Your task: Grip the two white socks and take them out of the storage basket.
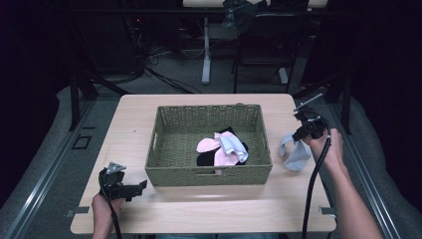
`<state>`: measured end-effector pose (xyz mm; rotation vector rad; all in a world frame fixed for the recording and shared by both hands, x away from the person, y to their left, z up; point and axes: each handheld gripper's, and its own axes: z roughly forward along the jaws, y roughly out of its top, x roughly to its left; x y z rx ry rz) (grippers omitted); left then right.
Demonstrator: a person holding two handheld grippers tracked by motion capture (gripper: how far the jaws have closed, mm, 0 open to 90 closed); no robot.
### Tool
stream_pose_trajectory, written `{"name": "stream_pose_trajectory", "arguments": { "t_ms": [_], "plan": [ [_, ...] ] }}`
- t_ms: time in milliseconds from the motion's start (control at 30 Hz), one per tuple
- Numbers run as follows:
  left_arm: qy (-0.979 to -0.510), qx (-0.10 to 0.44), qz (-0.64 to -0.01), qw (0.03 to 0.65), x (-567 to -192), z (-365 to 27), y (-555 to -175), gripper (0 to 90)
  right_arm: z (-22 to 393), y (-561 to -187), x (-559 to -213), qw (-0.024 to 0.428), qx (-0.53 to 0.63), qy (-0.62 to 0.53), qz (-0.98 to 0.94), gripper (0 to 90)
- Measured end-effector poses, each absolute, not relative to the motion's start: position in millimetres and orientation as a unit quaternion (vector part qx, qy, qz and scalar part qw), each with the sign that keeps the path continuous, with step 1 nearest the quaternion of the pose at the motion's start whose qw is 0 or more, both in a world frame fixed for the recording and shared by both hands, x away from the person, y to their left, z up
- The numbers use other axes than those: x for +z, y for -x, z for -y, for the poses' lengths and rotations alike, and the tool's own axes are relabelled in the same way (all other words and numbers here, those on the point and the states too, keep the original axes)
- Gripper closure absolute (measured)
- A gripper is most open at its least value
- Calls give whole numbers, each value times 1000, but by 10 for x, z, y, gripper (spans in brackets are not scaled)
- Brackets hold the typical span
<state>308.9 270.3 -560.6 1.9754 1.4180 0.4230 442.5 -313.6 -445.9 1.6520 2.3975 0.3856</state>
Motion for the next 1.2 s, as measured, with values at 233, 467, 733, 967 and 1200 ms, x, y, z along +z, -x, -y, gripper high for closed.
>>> {"name": "stream_pose_trajectory", "arguments": {
  "t_ms": [233, 467, 733, 967, 1200],
  "plan": [
    [-756, 159, -542, 330, -5603, -2711, -3089, 11, 3117, -4499, -4873, 74, 120, -578, -803, 841],
    [-756, 161, -542, 331, -5602, -2712, -3087, 11, 3067, -4490, -4918, 92, 128, -581, -799, 713],
    [-755, 161, -542, 332, -5601, -2708, -3087, 11, 3049, -4403, -4534, 112, 142, -562, -807, 446],
    [-755, 162, -542, 332, -5599, -2705, -3085, 12, 2895, -4278, -4114, 138, 176, -525, -821, 319],
    [-754, 161, -542, 334, -5600, -2709, -3086, 12, 2597, -4212, -3864, 148, 209, -484, -837, 238]
  ]
}}
